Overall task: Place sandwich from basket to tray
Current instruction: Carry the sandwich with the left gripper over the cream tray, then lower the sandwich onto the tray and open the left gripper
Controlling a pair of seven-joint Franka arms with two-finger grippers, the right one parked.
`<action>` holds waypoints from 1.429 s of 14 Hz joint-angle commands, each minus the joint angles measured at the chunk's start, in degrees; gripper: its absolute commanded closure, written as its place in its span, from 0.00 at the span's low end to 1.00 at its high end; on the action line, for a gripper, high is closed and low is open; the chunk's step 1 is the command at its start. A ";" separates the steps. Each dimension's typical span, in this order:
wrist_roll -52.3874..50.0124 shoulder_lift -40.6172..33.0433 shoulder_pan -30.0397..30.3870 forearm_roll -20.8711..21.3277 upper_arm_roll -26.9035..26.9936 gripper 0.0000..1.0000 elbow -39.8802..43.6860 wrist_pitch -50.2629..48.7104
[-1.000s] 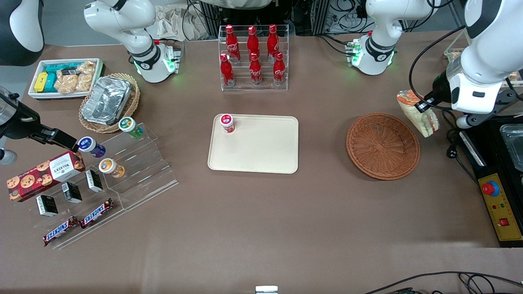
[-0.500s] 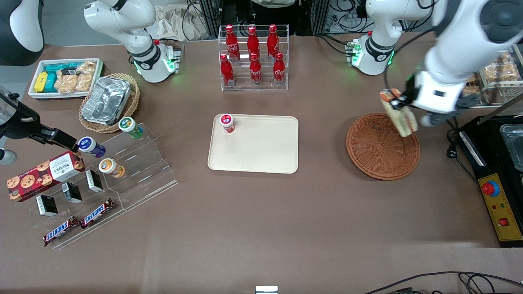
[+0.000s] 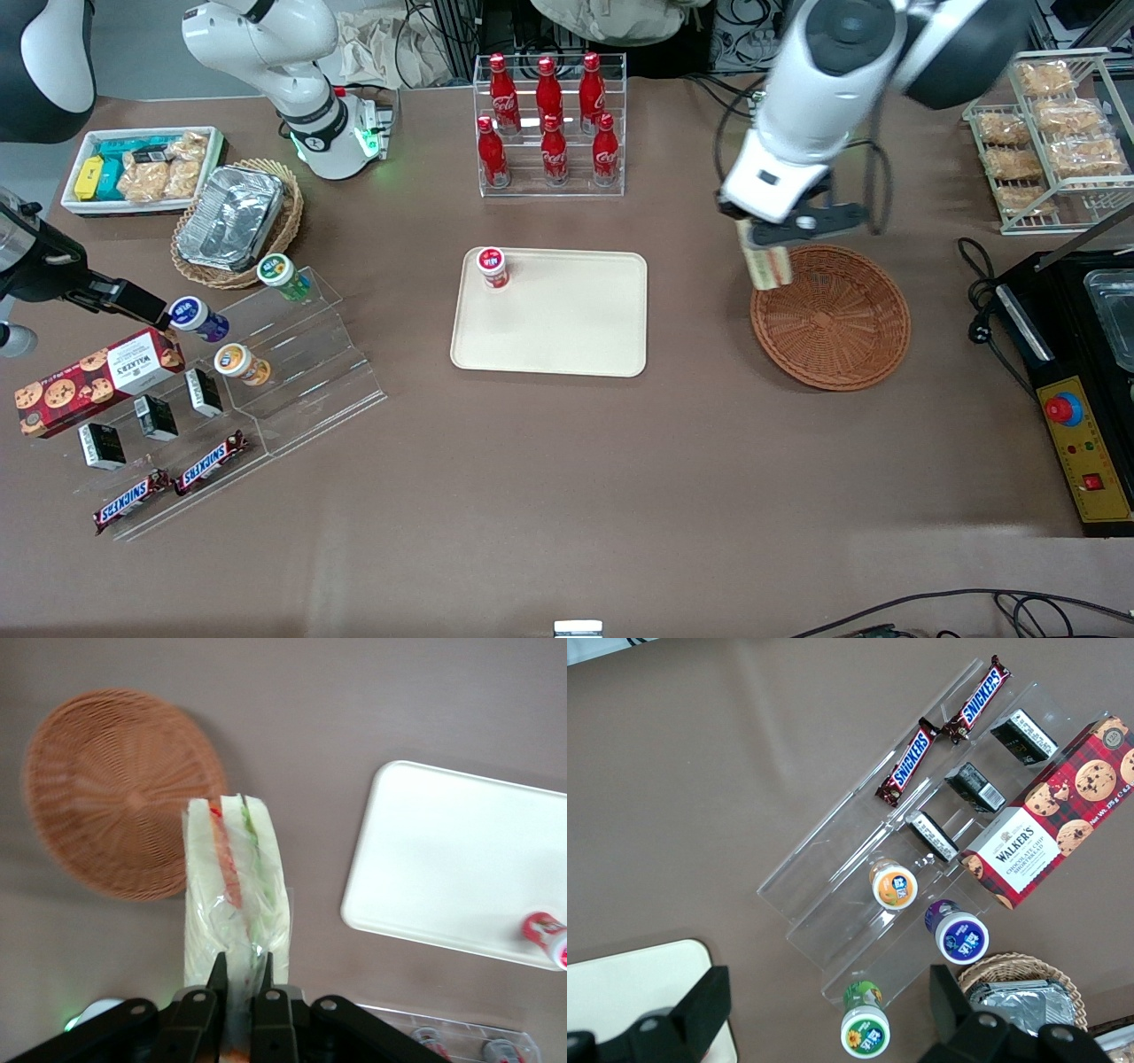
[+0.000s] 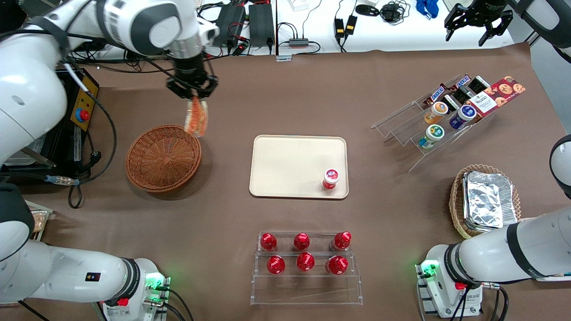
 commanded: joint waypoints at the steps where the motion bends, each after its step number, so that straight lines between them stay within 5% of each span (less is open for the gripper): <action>1: -1.09 1.87 -2.00 -2.98 -0.21 1.00 1.25 4.17; 3: 0.57 3.97 -3.05 -7.03 -0.30 1.00 -0.95 10.22; 5: 2.85 7.48 -6.56 -6.08 -0.12 1.00 -2.53 16.81; 8: 2.87 15.12 -10.17 -0.30 -0.12 1.00 -4.56 28.95; 16: 2.78 25.16 -13.08 9.46 -0.03 1.00 -8.32 39.51; 20: 2.08 26.21 -13.17 10.27 0.05 1.00 -10.28 43.39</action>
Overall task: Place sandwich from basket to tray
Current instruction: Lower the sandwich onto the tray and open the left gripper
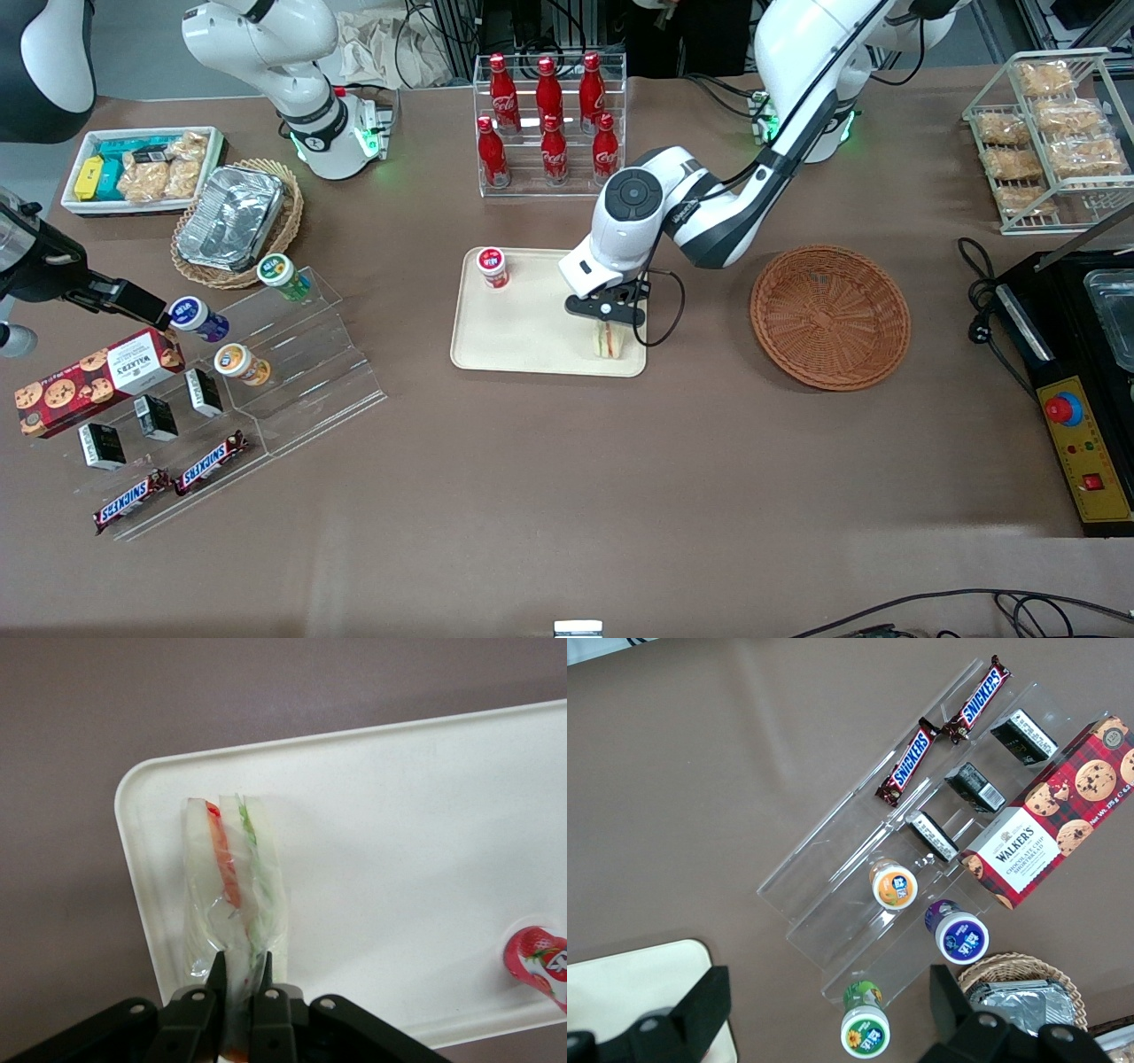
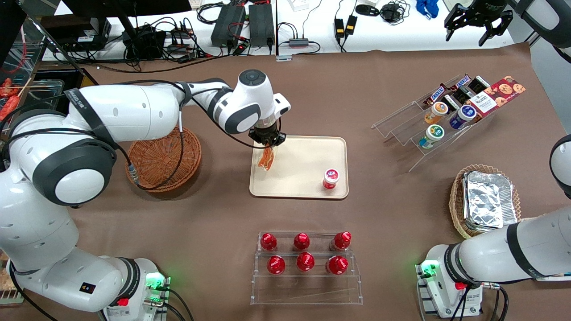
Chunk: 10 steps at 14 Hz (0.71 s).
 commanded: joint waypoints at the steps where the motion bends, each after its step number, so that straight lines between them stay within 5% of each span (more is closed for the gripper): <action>1: -0.25 0.18 -0.78 1.01 0.55 1.00 -0.63 1.57; 3: -0.25 0.63 -0.70 1.10 0.64 0.96 -0.63 1.57; 4: -0.34 0.45 -0.61 1.01 0.64 0.59 -0.63 1.57; 5: -0.34 0.28 -0.44 1.01 0.73 0.05 -0.54 1.57; 10: -1.75 -6.03 2.19 1.01 0.90 0.01 -0.19 -4.55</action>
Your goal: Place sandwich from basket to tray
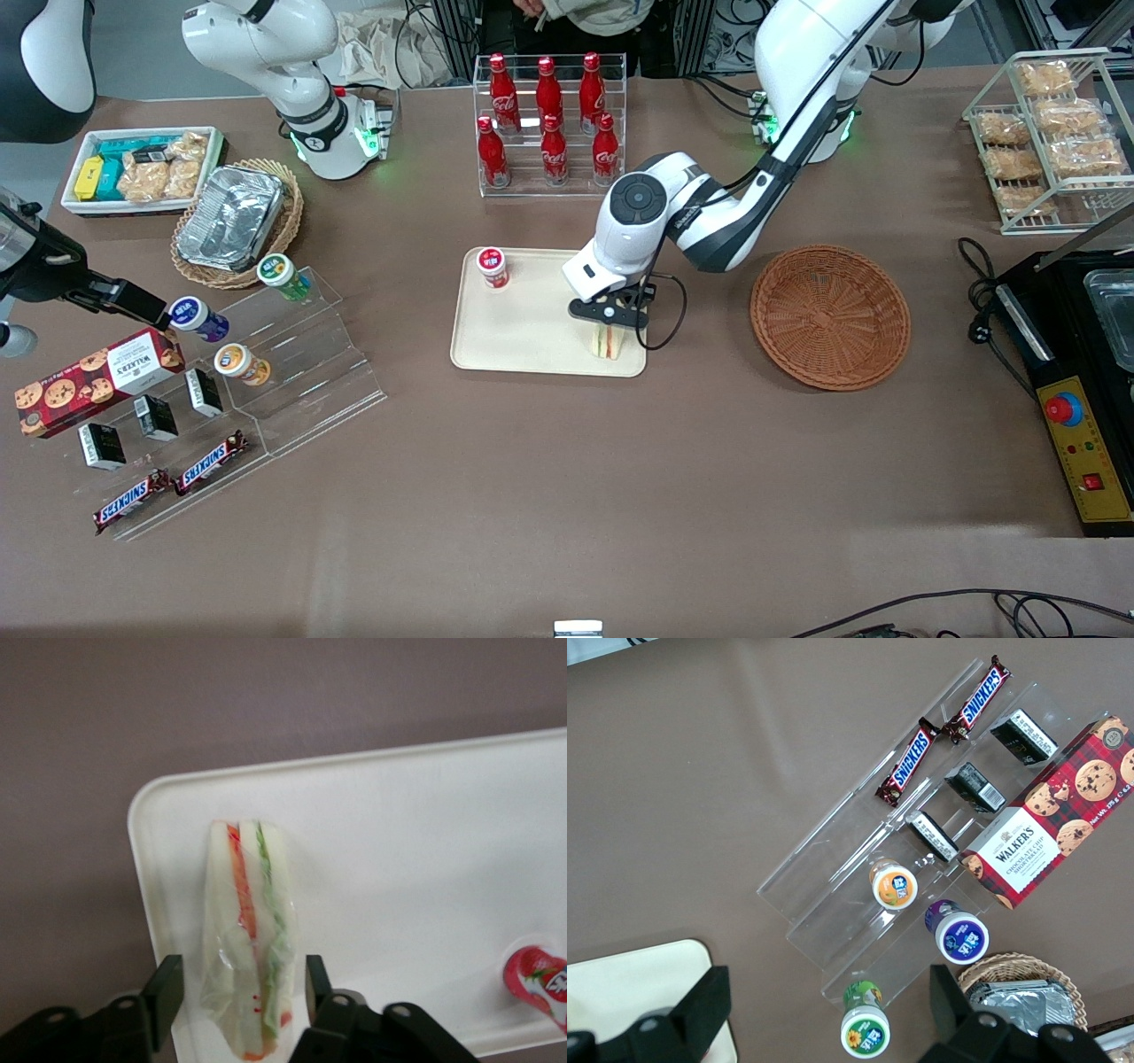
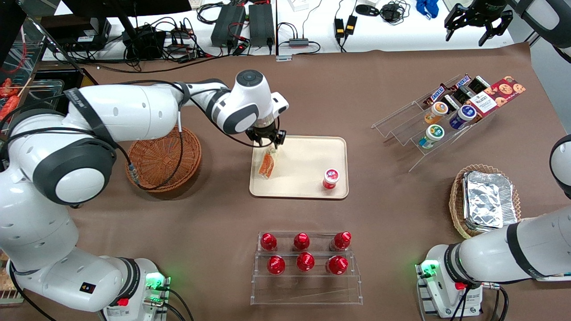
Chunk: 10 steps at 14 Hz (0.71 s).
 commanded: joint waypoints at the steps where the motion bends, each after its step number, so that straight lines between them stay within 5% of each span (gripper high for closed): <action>1: -0.66 -6.92 2.95 0.82 0.19 0.01 0.30 -8.69; 6: 5.48 -17.74 9.18 0.03 0.10 0.01 1.19 -24.27; 10: 21.97 -23.90 19.11 -4.62 -0.07 0.01 5.83 -37.88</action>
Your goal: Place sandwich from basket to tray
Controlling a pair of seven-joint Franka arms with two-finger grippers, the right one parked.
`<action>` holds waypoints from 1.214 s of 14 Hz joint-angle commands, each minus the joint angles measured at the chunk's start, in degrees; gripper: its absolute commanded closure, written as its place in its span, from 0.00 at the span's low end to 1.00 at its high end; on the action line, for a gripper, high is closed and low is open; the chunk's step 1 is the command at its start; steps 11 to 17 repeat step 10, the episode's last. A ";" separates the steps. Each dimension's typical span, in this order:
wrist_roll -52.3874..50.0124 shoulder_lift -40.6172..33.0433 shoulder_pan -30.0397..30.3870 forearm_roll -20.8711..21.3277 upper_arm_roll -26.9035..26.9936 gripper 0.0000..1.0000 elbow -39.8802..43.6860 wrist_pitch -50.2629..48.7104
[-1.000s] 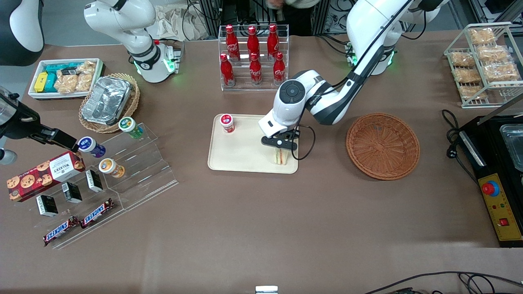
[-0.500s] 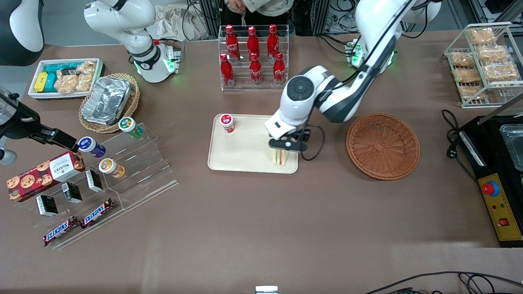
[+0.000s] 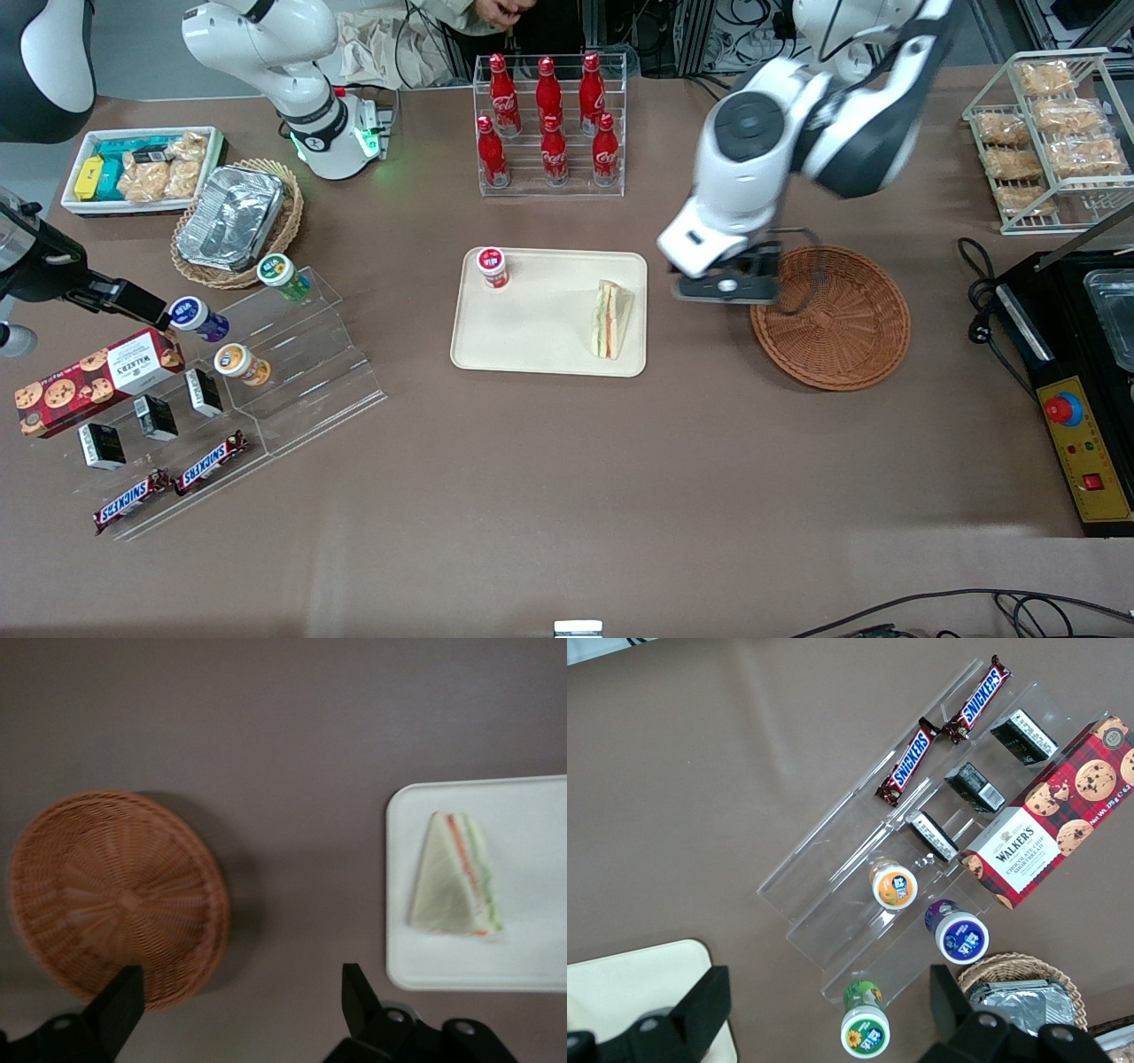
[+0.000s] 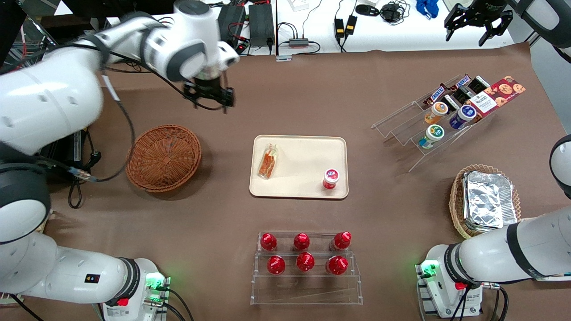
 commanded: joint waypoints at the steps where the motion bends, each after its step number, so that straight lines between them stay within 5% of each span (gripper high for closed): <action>1: 12.48 -3.49 8.26 -4.43 -0.45 0.01 3.99 -8.93; 4: 21.03 -4.28 15.75 -6.74 -0.37 0.01 9.00 -15.45; 10: 22.45 -4.29 22.96 -2.08 1.74 0.01 13.65 -18.97; 17: 22.45 -4.29 22.96 -2.08 1.74 0.01 13.65 -18.97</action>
